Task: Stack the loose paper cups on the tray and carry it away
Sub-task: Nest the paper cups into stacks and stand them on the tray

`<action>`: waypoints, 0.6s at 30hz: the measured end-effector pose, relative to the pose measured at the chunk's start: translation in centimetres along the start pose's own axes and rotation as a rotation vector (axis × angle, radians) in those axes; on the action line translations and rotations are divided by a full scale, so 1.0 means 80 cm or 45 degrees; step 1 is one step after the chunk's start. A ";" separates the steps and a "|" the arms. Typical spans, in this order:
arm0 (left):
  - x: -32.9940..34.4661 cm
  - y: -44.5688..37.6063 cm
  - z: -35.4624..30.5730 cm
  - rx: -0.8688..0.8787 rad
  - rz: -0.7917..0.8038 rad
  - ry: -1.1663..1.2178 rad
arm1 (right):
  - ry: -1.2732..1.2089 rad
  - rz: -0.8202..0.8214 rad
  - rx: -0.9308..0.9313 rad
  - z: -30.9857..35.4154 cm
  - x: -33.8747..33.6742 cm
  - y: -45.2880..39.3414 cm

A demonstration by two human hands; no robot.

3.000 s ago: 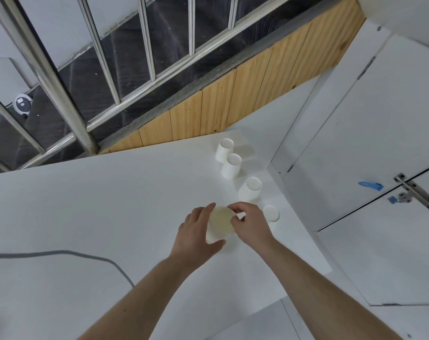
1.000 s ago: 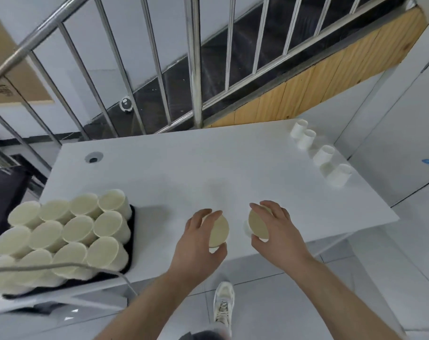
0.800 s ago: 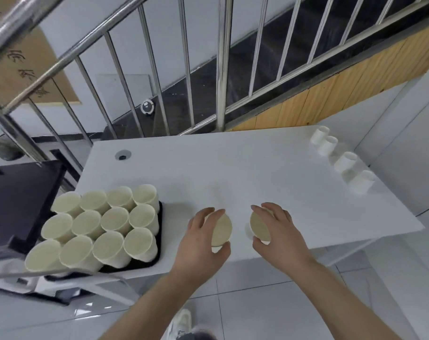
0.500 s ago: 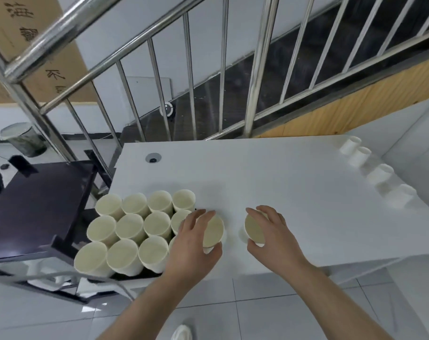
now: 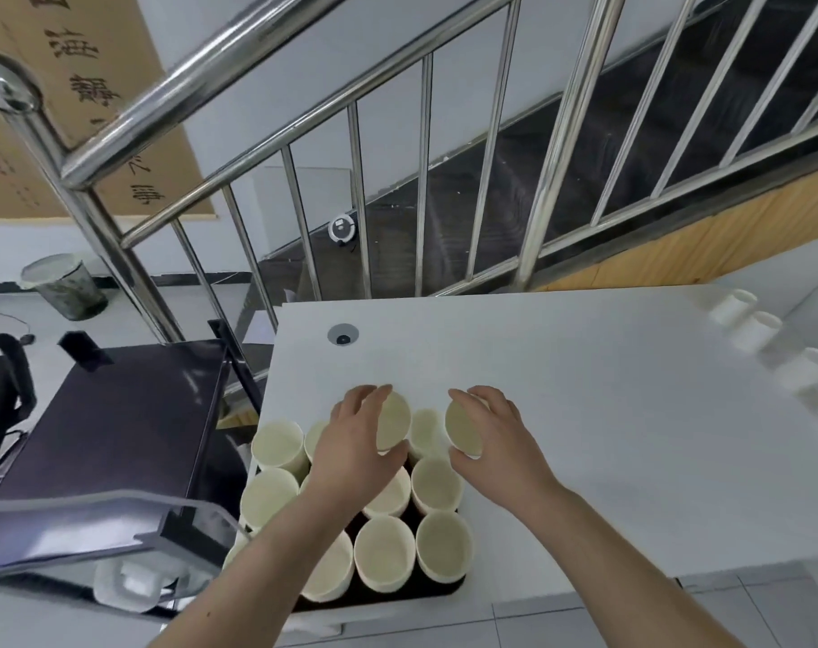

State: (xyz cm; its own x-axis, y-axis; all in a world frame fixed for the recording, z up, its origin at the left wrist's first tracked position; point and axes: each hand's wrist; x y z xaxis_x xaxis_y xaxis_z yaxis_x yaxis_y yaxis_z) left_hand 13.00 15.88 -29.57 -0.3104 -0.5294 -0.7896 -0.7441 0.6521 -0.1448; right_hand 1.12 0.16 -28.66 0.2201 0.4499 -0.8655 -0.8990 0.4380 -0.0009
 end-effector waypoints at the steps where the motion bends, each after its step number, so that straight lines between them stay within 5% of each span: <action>1: 0.000 -0.005 0.003 -0.008 0.013 -0.007 | -0.002 0.000 0.002 0.002 0.002 -0.005; 18: 0.046 -0.039 0.058 -0.130 0.321 -0.159 | 0.098 0.230 0.050 0.004 0.049 -0.063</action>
State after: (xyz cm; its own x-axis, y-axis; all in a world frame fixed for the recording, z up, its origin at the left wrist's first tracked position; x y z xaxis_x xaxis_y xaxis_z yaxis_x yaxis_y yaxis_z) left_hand 16.95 14.40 -34.81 -0.4225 -0.2826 -0.8612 -0.7104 0.6933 0.1210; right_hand 6.65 -0.04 -31.93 0.0257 0.4638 -0.8856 -0.9055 0.3861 0.1759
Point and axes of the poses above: each hand's wrist, its own y-axis away from the middle knuckle, its own x-axis out of the palm, z = x × y, and after that the axes turned 1 degree about z, right-handed
